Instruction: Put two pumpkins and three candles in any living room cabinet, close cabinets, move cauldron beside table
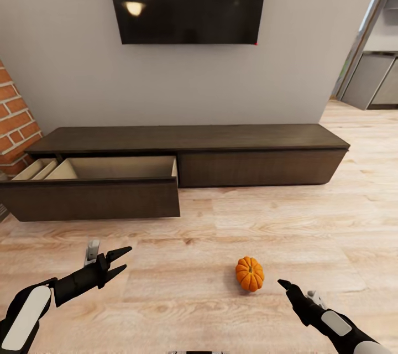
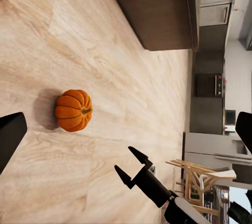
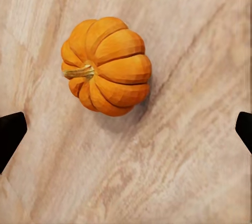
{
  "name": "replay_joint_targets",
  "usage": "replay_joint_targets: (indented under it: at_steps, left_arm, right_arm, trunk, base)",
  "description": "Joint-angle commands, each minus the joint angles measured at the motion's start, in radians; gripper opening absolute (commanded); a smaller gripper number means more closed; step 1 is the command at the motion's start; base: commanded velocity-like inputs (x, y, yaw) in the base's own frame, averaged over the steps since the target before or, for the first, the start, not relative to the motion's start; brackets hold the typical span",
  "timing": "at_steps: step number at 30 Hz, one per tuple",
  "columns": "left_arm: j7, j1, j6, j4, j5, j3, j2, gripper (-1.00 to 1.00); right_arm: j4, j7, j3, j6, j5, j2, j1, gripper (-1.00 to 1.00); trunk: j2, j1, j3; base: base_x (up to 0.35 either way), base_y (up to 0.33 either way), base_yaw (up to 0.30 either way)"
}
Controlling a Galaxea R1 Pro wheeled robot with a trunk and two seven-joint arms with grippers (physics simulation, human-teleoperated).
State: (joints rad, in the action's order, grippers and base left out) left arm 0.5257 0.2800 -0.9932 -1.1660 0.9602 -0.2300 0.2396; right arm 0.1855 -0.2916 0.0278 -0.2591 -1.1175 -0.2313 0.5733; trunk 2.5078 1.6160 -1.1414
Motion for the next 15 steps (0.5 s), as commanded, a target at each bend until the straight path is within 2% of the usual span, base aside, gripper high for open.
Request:
replay_joint_targets:
  at_steps: [1, 10, 15]
  left_arm:
    - [0.005, 0.001, -0.005, 0.000, -0.003, -0.002, 0.000, 1.00]
    - [0.005, 0.001, -0.005, 0.000, -0.004, -0.002, -0.002, 1.00]
    - [0.005, 0.001, -0.005, 0.000, -0.004, -0.002, -0.004, 1.00]
  right_arm:
    - [0.000, -0.002, 0.003, -0.003, -0.006, 0.000, 0.000, 1.00]
    - [0.009, -0.011, 0.005, -0.003, -0.003, -0.001, 0.000, 1.00]
    - [0.014, -0.046, 0.007, -0.004, -0.001, -0.003, 0.000, 1.00]
  trunk:
    - [0.001, 0.000, -0.005]
    - [0.003, 0.004, -0.040]
    - [0.004, 0.006, -0.059]
  base:
    - [0.000, 0.000, 0.000]
    - [0.000, 0.000, 0.000]
    - [0.000, 0.000, 0.000]
